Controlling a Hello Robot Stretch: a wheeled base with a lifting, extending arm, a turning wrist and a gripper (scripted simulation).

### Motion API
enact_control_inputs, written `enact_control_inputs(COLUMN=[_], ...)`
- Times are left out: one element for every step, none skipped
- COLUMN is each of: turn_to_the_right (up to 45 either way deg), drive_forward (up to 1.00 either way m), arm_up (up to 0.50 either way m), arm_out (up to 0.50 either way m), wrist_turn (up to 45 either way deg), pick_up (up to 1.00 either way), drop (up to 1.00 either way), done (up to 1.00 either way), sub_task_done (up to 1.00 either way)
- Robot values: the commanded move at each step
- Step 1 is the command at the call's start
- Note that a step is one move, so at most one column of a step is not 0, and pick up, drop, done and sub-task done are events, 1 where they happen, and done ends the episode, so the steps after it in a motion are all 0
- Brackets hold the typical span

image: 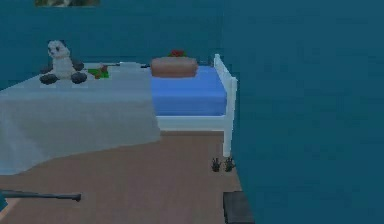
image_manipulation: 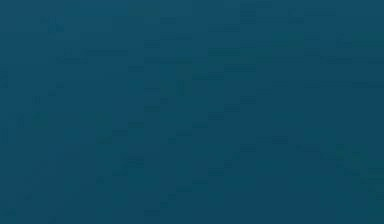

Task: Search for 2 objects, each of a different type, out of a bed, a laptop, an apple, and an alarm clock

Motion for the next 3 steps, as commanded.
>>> enact_control_inputs(turn_to_the_right=[0.0,-3.0,0.0], drive_forward=[1.00,0.00,0.20], arm_up=[0.00,0.00,0.00], arm_out=[0.00,0.00,0.00], wrist_turn=[0.0,0.0,0.0], pick_up=[0.00,0.00,0.00], drop=[0.00,0.00,0.00], done=[0.00,0.00,0.00], sub_task_done=[0.00,0.00,0.00])
